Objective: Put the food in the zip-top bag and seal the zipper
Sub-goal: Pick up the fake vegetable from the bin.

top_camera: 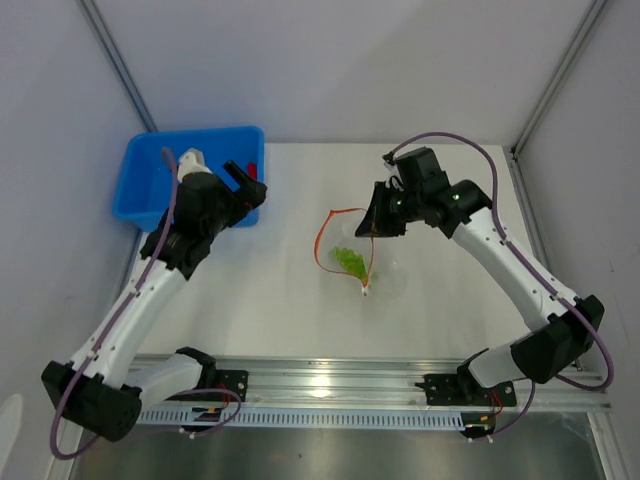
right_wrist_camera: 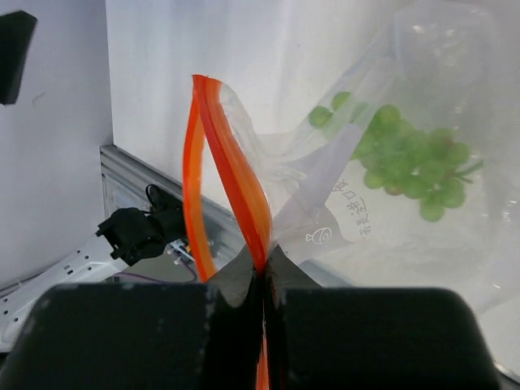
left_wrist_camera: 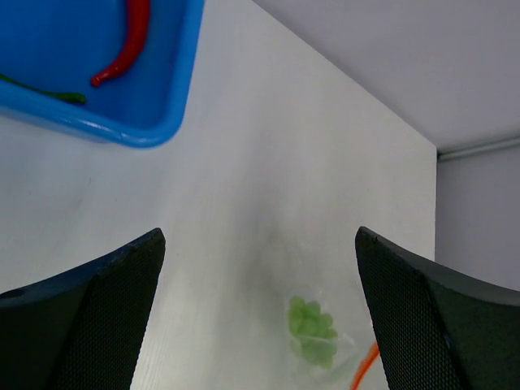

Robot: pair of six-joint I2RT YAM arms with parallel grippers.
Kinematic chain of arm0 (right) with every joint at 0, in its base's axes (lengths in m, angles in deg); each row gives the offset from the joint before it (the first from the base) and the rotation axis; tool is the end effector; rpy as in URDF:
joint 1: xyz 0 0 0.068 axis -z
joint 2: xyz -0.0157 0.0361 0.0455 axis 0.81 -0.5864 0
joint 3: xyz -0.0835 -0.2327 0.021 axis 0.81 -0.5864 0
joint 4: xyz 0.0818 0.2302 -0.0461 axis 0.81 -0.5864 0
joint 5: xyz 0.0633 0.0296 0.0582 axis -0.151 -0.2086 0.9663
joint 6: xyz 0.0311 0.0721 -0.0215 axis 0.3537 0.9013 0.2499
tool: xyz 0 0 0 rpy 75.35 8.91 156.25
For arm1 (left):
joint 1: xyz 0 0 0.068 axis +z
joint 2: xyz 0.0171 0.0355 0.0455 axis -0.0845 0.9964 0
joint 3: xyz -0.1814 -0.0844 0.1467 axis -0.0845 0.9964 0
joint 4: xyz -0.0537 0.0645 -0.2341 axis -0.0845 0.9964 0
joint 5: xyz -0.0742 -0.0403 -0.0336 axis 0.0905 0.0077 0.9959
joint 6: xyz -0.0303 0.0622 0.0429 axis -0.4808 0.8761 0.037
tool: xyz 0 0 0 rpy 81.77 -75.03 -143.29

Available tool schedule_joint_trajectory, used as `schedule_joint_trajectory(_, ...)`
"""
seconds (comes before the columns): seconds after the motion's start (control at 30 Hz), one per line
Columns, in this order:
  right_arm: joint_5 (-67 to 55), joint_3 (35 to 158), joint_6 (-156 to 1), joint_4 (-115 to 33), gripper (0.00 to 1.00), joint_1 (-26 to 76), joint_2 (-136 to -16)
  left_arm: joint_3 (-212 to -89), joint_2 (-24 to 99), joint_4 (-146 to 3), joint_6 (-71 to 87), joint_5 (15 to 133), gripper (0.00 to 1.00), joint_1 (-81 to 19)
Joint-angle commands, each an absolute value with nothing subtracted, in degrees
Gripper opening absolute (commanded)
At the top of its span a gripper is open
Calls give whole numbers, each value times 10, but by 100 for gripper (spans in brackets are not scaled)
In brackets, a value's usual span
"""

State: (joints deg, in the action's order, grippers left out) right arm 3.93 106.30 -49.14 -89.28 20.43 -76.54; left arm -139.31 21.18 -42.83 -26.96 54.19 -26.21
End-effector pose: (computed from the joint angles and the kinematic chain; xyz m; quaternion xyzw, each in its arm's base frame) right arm 0.2478 0.1910 0.3265 -0.0468 0.9120 0.3345 0.2327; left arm 0.2451 -0.0802 0.3274 -0.2366 0.8032 -0.2298 0.4961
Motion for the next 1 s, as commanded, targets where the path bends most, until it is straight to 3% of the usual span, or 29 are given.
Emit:
schedule_joint_trajectory(0.0,100,1135,-518,-968,0,247,-804,-1452,282,-417,-282,520,99,-223)
schedule_joint_trajectory(0.33,102,1197,-554,-1052,0,341,-880,-1517,453,-555,-195,541,88,-136)
schedule_joint_trajectory(0.47,96,1262,-572,-1092,0,349,-930,-1584,524,-536,-187,554,87,-114)
schedule_joint_trajectory(0.83,95,1320,-609,-1142,0,381,-1017,-1755,730,-508,-214,656,74,-63)
schedule_joint_trajectory(0.97,91,1324,-619,-1150,0,388,-1032,-1838,799,-489,-224,685,64,-61)
